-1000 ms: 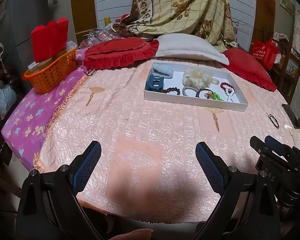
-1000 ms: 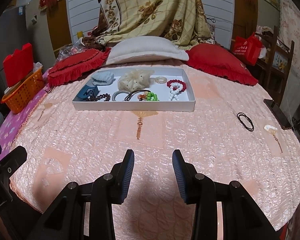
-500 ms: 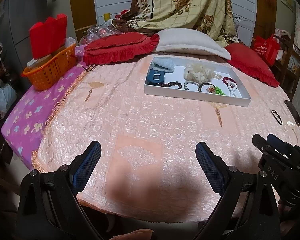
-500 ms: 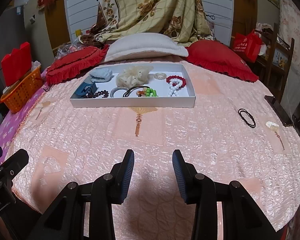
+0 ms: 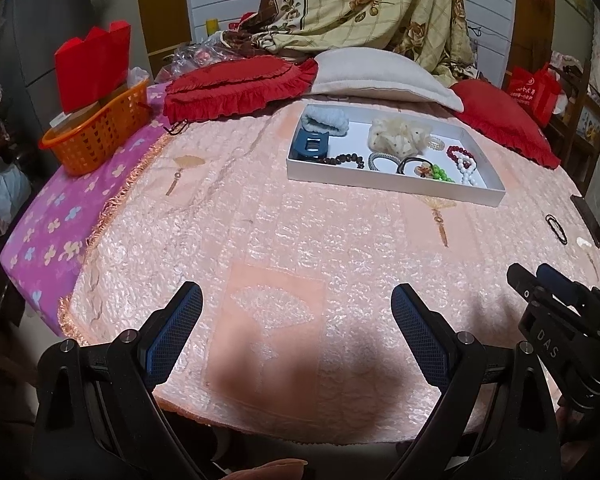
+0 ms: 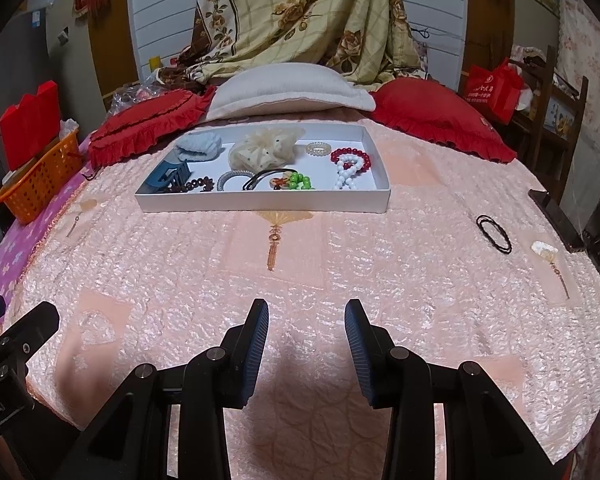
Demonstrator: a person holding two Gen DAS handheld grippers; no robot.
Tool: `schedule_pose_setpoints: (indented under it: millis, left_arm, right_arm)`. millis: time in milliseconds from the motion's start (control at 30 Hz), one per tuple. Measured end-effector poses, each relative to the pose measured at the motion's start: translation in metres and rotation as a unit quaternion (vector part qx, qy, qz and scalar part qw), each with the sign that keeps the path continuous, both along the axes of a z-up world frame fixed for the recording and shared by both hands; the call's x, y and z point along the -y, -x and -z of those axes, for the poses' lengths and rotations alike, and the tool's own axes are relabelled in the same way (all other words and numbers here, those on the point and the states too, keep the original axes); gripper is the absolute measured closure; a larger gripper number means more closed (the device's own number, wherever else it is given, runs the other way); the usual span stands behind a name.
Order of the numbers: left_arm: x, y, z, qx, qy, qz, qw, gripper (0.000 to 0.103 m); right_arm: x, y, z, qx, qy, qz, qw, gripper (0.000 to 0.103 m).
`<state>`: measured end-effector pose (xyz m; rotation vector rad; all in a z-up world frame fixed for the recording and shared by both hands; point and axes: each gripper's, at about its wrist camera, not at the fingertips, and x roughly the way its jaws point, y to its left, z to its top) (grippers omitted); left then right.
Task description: Organize jewelry
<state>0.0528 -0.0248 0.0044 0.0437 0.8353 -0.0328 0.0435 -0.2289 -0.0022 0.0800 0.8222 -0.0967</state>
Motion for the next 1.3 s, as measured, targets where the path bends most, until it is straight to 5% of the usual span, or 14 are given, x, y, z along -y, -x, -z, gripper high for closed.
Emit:
schedule_pose_setpoints:
  millis: [267,1300]
  left_arm:
    - [0.003,-0.002,0.003,-0.004,-0.002,0.004,1.0000,0.008]
    - [0.004,-0.016,0.020,-0.028,-0.010,-0.001,0.9996,0.008]
  right_arm:
    - [0.000,0.000,-0.001,0.008,0.030,0.012,0.999,0.065]
    - [-0.001,-0.009,0.013,-0.002,0.006,-0.002,1.000,0.065]
